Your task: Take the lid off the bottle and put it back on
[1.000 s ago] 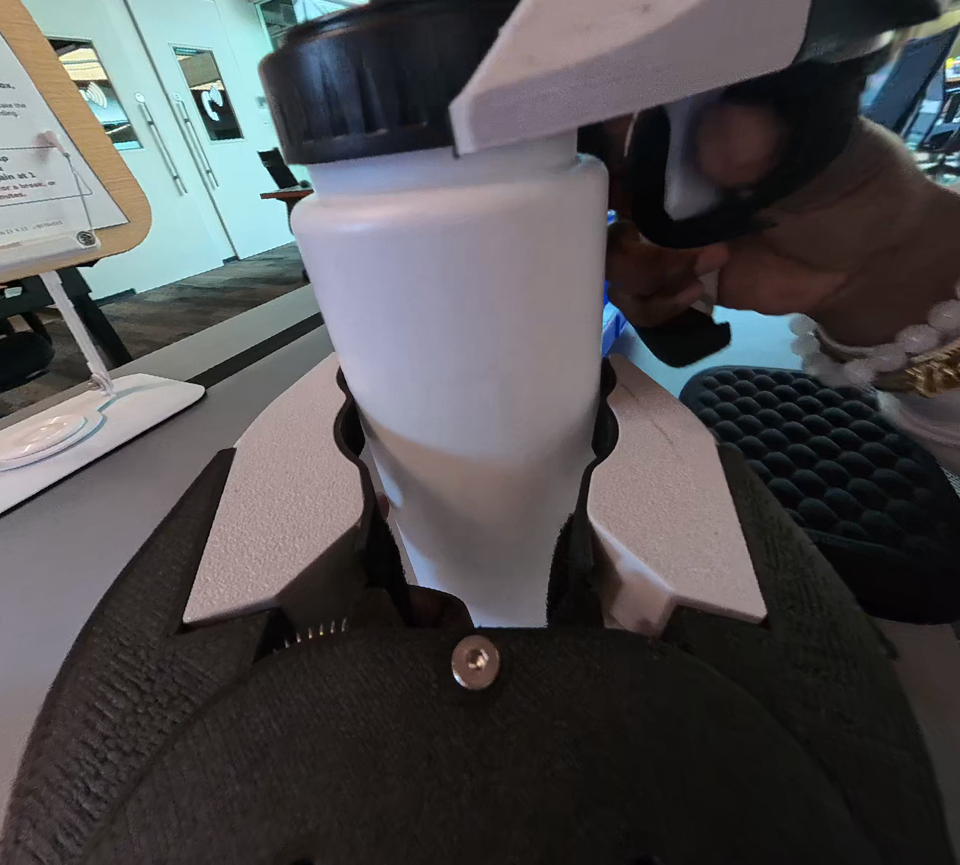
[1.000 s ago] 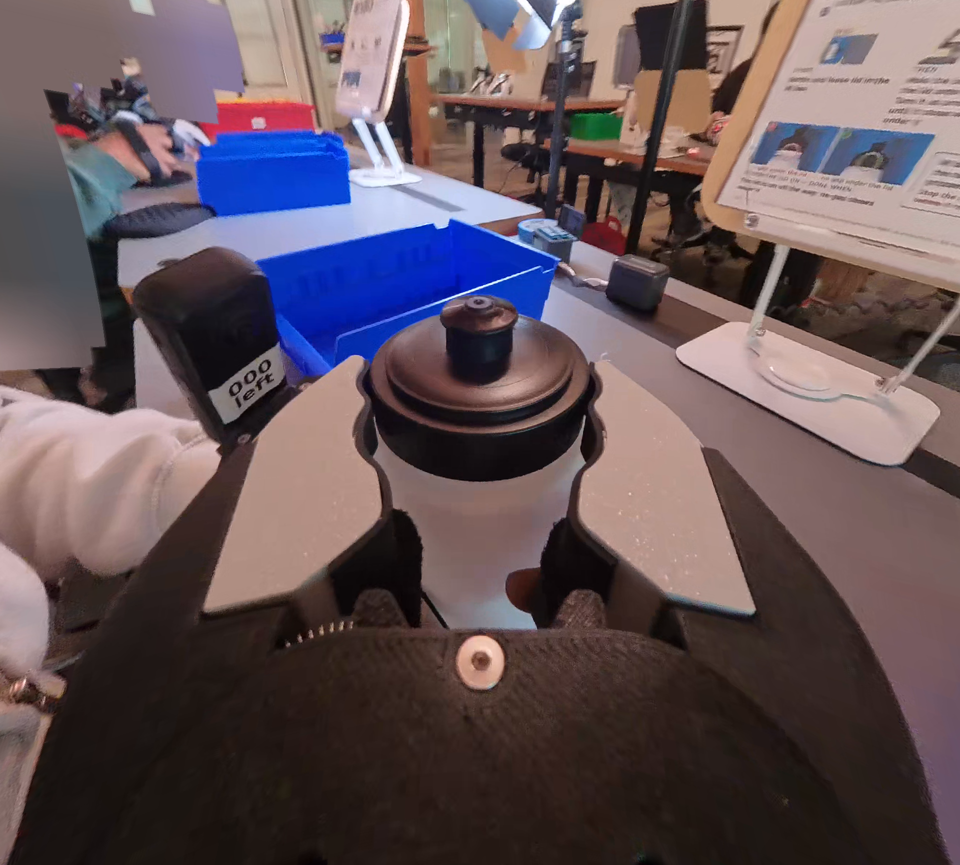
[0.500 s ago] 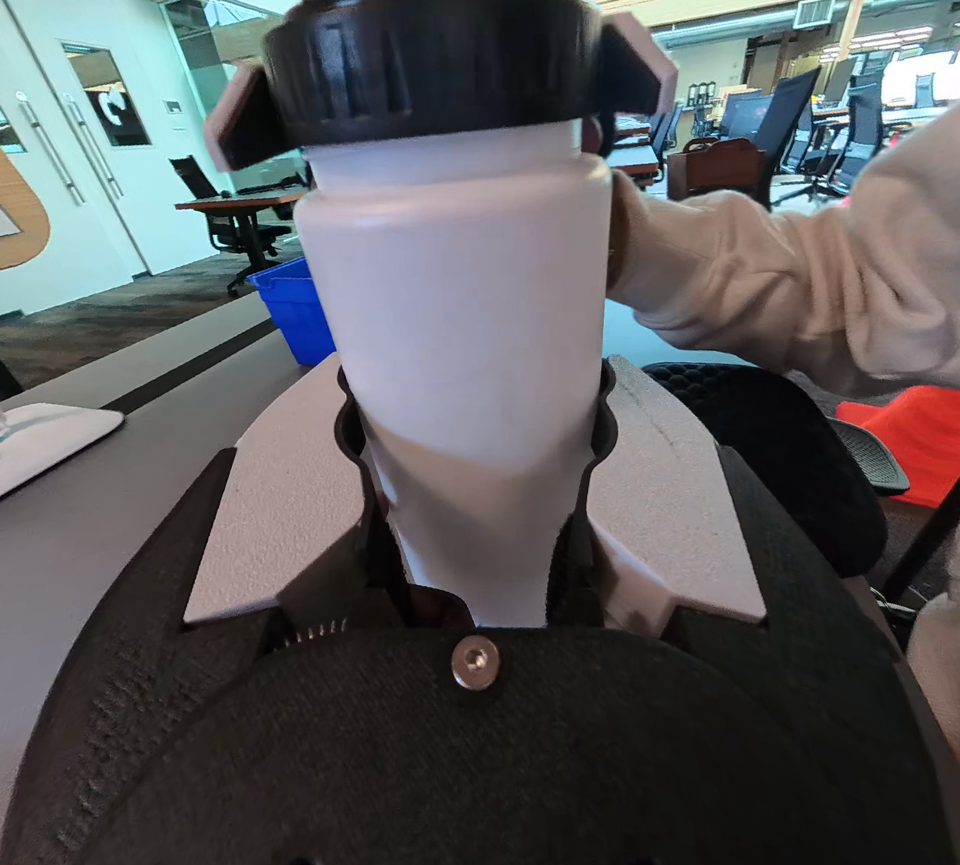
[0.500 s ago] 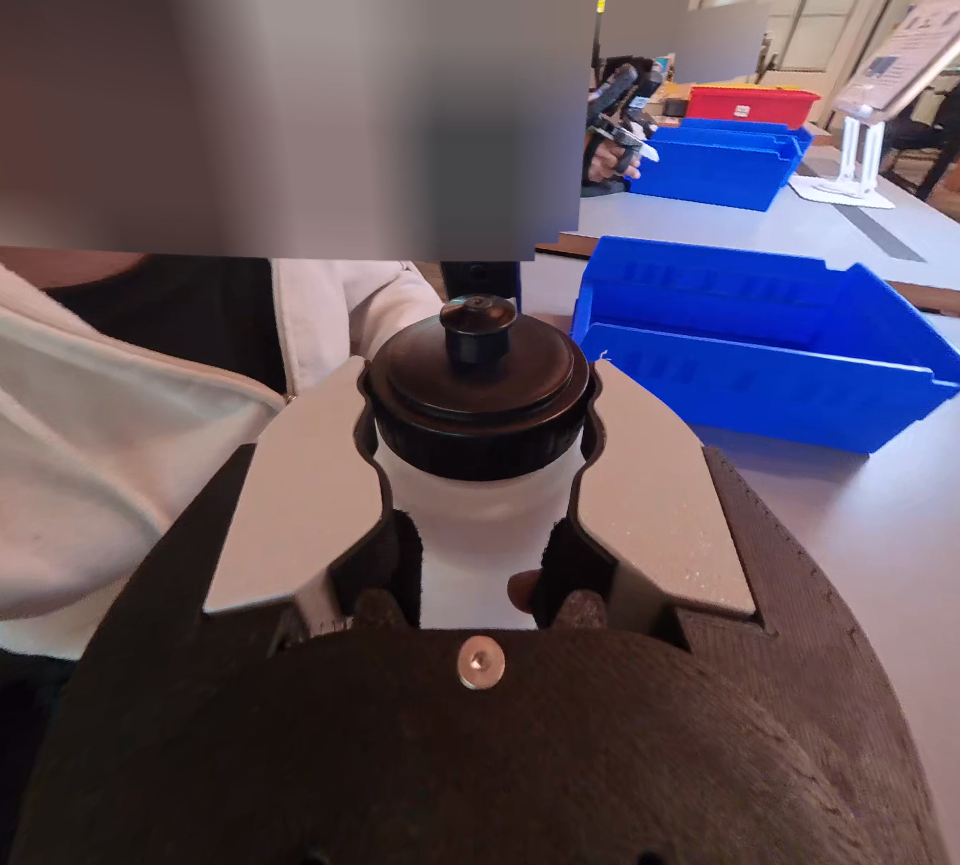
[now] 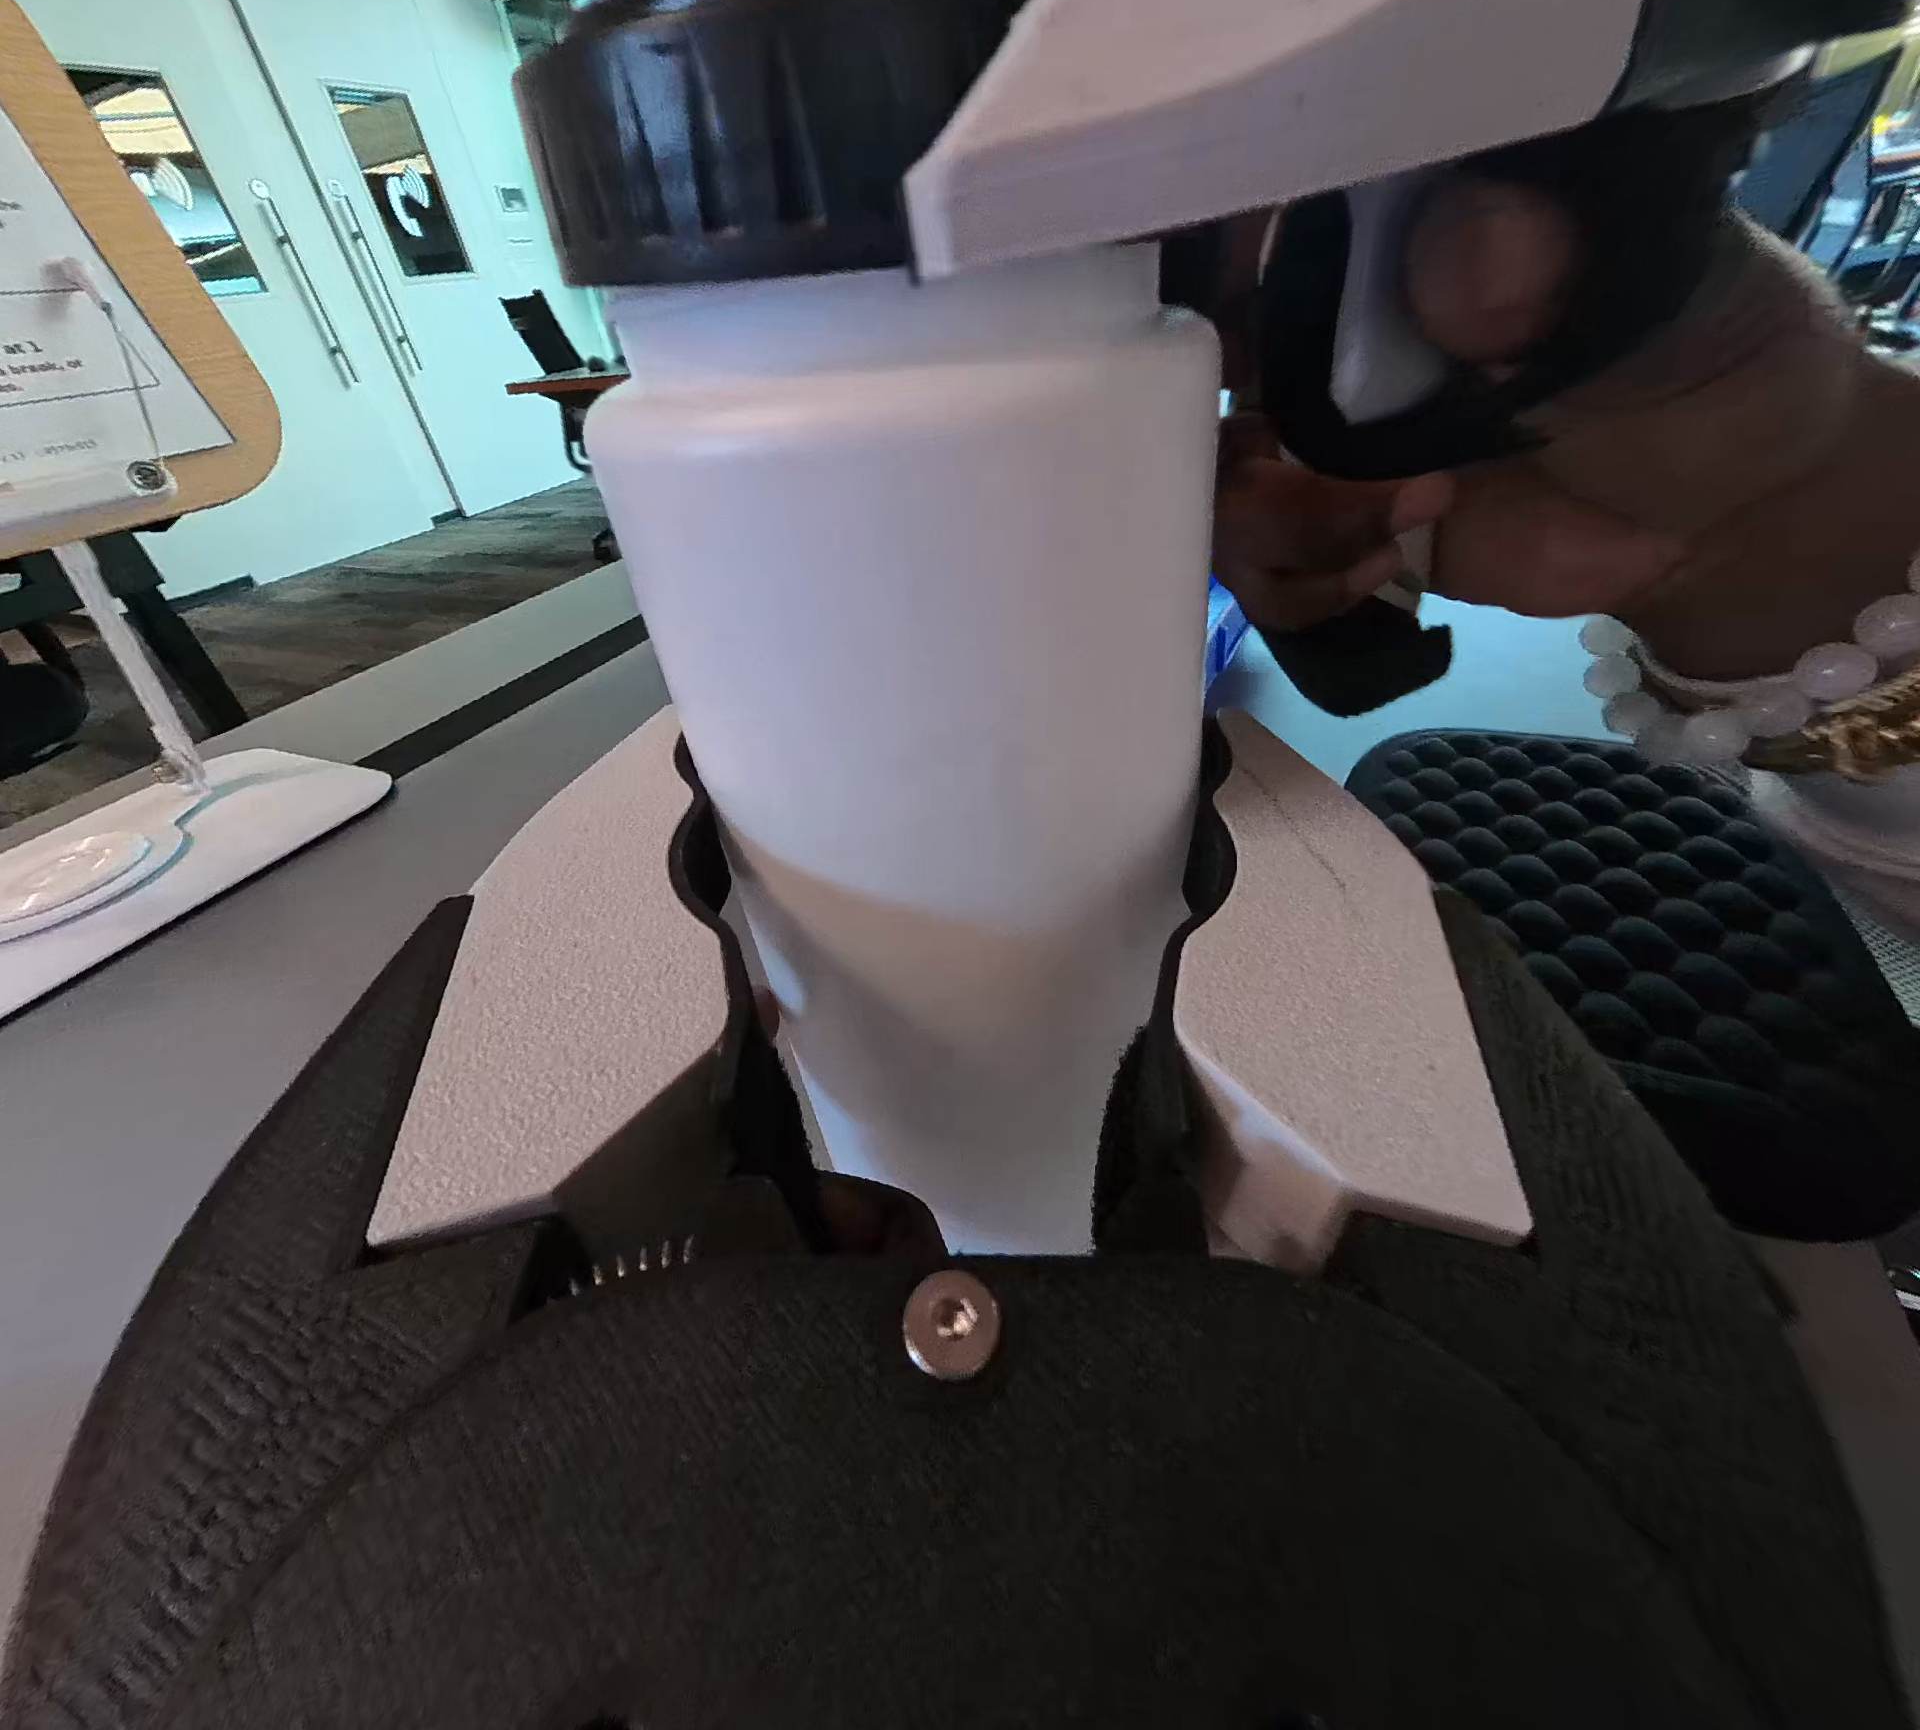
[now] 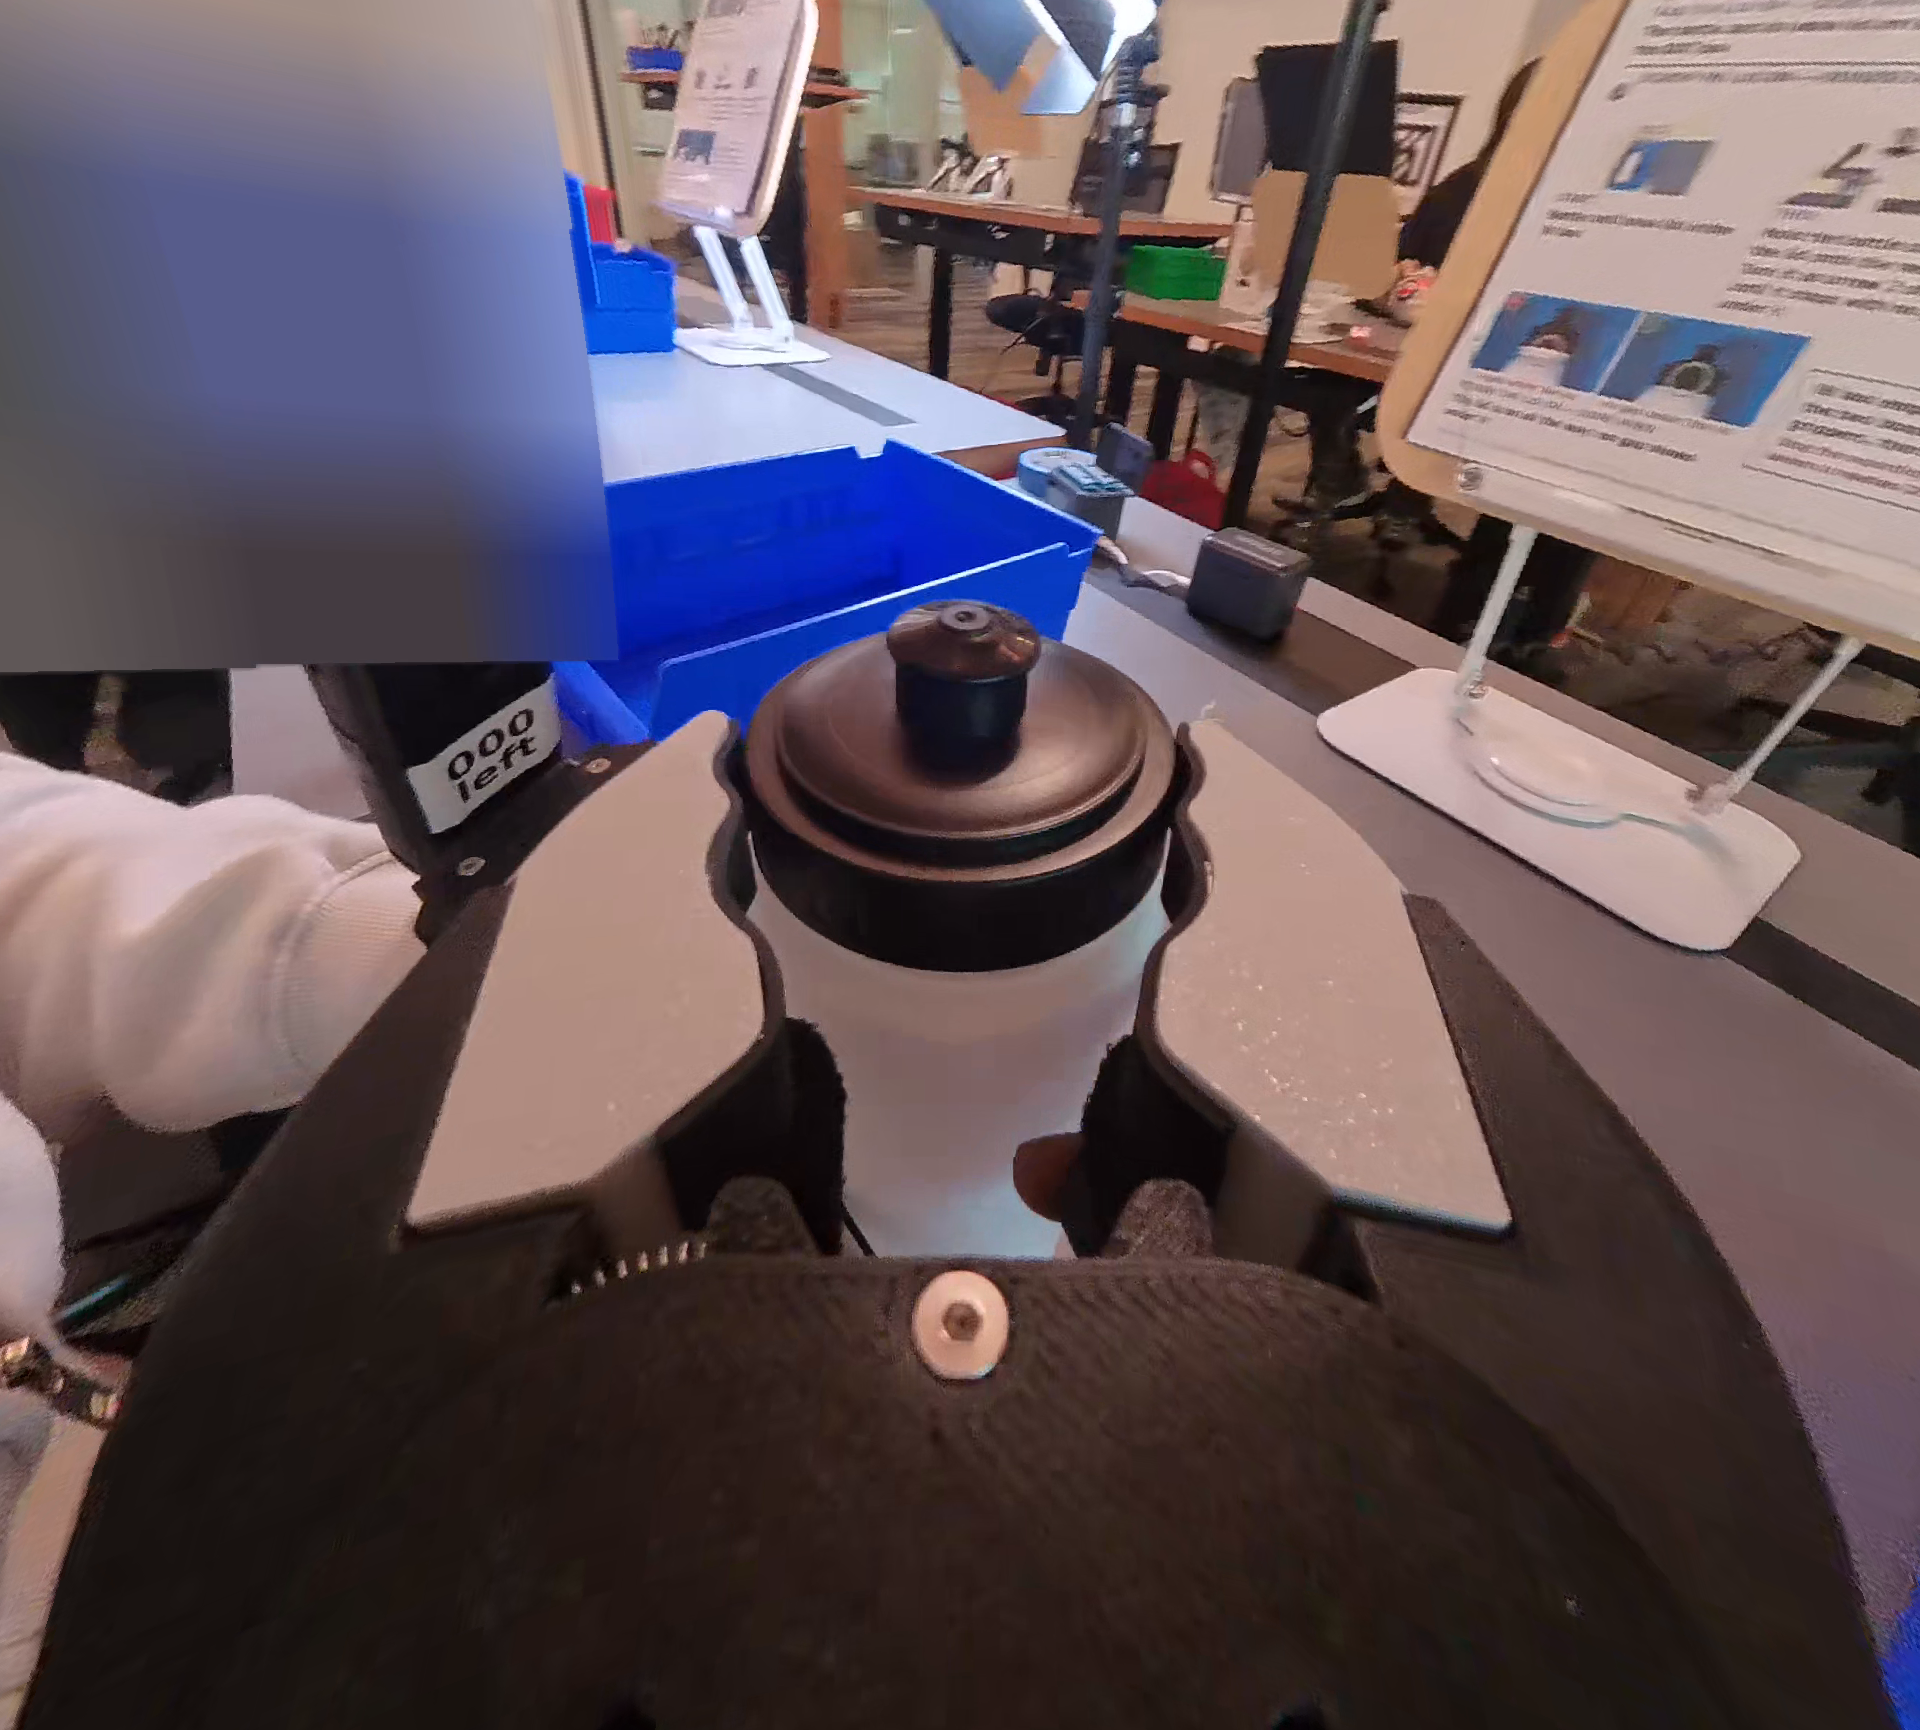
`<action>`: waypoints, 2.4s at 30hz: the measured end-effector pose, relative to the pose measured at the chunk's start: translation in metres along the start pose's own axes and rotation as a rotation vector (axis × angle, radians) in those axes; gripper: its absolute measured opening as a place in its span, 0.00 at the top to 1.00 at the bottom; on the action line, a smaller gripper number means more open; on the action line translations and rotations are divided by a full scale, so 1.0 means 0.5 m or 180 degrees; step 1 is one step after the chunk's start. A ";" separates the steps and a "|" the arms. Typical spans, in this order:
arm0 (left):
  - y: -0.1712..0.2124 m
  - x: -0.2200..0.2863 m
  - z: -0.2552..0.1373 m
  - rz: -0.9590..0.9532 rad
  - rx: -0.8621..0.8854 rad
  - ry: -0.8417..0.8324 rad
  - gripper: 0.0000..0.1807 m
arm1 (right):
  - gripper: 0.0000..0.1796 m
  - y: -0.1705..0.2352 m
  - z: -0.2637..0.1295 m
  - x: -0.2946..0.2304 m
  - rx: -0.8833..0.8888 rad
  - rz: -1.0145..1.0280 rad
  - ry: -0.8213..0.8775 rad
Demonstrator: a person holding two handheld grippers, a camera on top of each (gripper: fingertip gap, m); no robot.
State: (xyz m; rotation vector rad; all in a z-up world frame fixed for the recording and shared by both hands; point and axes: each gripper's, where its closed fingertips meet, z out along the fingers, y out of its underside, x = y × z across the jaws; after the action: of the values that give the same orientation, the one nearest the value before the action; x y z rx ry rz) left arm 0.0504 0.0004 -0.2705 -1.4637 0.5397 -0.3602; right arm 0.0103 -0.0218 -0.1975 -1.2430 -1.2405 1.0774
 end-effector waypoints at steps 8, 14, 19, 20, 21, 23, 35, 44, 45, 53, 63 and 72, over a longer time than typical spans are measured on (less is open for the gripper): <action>-0.004 0.025 -0.005 0.0023 0.0056 0.0395 0.52 | 0.57 -0.005 -0.023 -0.041 0.0100 -0.0219 -0.1943; -0.003 0.020 -0.005 -0.0045 0.0060 0.0365 0.51 | 0.57 -0.043 -0.037 -0.033 0.0312 -0.0178 -0.2601; -0.003 0.018 -0.003 -0.0030 0.0034 0.0280 0.51 | 0.57 -0.051 -0.061 0.016 0.0281 -0.0110 -0.1920; -0.003 0.017 -0.003 -0.0029 0.0029 0.0266 0.51 | 0.57 -0.050 -0.069 0.045 0.0206 -0.0118 -0.1656; -0.003 0.017 -0.002 -0.0025 0.0025 0.0253 0.51 | 0.57 -0.049 -0.079 0.082 0.0114 -0.0108 -0.1365; -0.002 0.015 -0.001 -0.0019 0.0011 0.0212 0.51 | 0.57 -0.040 -0.102 0.184 -0.0126 0.0015 -0.0660; -0.001 0.007 0.000 -0.0020 -0.0001 0.0128 0.51 | 0.56 0.351 -0.276 0.714 -0.2158 0.1060 0.2463; -0.001 0.005 0.001 -0.0024 0.0019 0.0119 0.51 | 0.53 0.452 -0.293 0.736 -0.2543 0.1243 0.2680; -0.001 0.005 0.001 -0.0025 0.0021 0.0118 0.51 | 0.46 0.458 -0.293 0.730 -0.2605 0.1290 0.2638; -0.001 0.001 0.002 -0.0037 0.0044 0.0086 0.51 | 0.49 0.088 -0.187 0.547 -0.0378 0.0561 0.1495; -0.001 -0.001 0.002 -0.0027 0.0027 0.0069 0.51 | 0.74 -0.020 -0.077 -0.053 -0.1556 -0.1668 -0.2065; -0.042 0.001 -0.022 -0.0096 0.0294 0.0272 0.47 | 0.95 0.055 -0.095 -0.070 -0.2513 -0.1985 -0.2318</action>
State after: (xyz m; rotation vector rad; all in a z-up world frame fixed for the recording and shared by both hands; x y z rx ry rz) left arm 0.0467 -0.0110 -0.2502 -1.3733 0.5626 -0.4674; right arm 0.0570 -0.0584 -0.2238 -0.8674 -2.5751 0.5642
